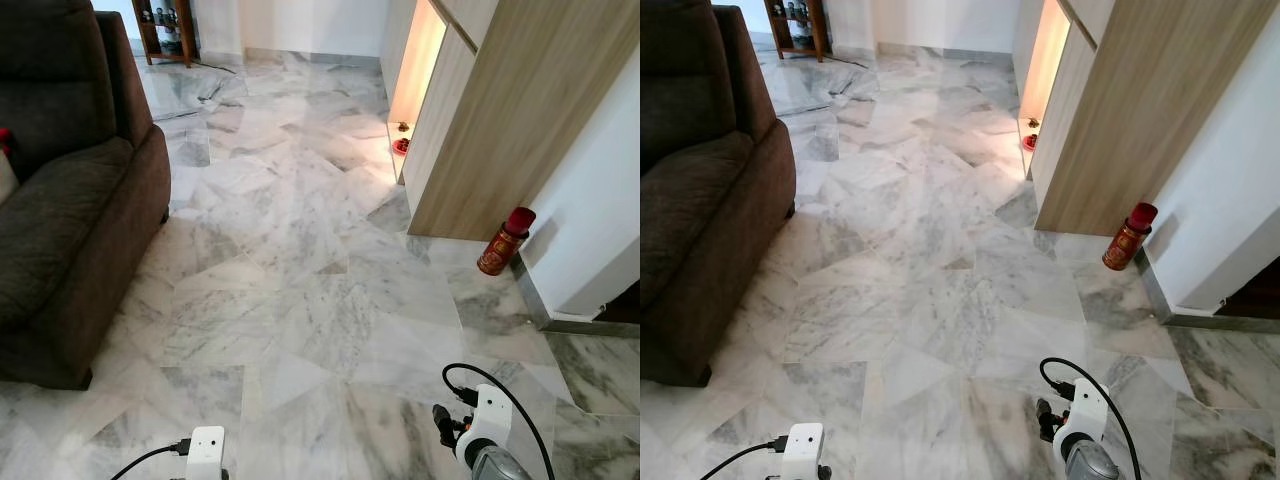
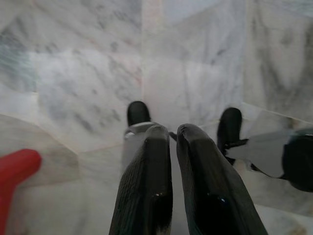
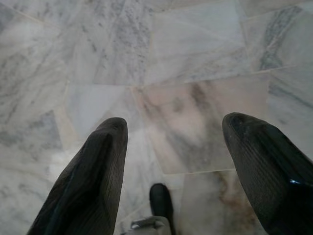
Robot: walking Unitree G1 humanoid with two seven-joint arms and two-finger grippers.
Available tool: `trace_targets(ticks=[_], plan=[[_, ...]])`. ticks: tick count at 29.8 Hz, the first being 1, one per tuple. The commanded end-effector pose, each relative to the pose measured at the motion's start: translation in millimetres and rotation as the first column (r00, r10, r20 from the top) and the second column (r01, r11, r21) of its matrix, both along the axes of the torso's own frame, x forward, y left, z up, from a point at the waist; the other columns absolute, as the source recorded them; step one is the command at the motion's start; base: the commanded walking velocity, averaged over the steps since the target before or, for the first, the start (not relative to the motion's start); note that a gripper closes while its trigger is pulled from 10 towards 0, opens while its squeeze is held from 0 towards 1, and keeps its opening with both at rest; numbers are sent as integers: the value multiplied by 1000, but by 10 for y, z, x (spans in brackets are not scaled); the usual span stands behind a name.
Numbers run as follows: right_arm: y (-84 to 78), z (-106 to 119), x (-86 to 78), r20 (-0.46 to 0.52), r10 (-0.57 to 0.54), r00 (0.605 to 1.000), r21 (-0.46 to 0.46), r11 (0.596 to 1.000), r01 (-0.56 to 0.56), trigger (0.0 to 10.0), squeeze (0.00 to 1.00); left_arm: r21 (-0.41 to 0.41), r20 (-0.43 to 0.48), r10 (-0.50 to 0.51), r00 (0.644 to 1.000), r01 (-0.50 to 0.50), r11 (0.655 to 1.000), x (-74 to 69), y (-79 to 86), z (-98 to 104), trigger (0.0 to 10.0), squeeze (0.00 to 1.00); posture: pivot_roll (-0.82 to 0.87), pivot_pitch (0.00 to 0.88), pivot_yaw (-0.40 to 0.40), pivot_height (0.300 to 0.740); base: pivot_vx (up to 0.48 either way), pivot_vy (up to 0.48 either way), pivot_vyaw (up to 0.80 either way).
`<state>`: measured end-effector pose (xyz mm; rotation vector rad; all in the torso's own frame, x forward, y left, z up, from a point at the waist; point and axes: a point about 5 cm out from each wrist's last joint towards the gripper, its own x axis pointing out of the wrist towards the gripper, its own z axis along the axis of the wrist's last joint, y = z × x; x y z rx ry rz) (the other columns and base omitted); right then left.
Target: Picking trash to rubbish bin
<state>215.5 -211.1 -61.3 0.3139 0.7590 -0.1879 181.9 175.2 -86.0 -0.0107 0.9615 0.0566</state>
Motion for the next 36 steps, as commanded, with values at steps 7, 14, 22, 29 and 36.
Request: trace_targets(ticks=[7, 14, 22, 29, 36], plan=[[47, 17, 46, 19, -75, 997, 38, 997, 74, 10000, 0, 66, 54, -14, 998, 10, 998, 218, 191, 132, 10000, 0, -8, 29, -14, 740, 0, 0, 0], [97, 15, 56, 29, -98, 995, 59, 994, 96, 10000, 0, 82, 73, -32, 997, 26, 996, 300, 220, 182, 10000, 0, -13, 36, 7, 740, 0, 0, 0], [105, -49, -59, 9, -69, 998, 38, 997, 68, 10000, 0, 78, 74, 20, 997, -26, 997, 228, 213, 144, 10000, 0, -2, 56, -4, 740, 0, 0, 0], [30, -93, -172, -1, -113, 994, 39, 993, 113, 10000, 0, 97, 56, -5, 998, -1, 995, 113, 224, 90, 10000, 0, -19, 43, -6, 740, 0, 0, 693], [-16, -105, -215, -7, -98, 995, 26, 995, 98, 10000, 0, 108, 73, 36, 997, -44, 993, 104, 318, 104, 10000, 0, 14, 43, -20, 740, 0, 0, 800]])
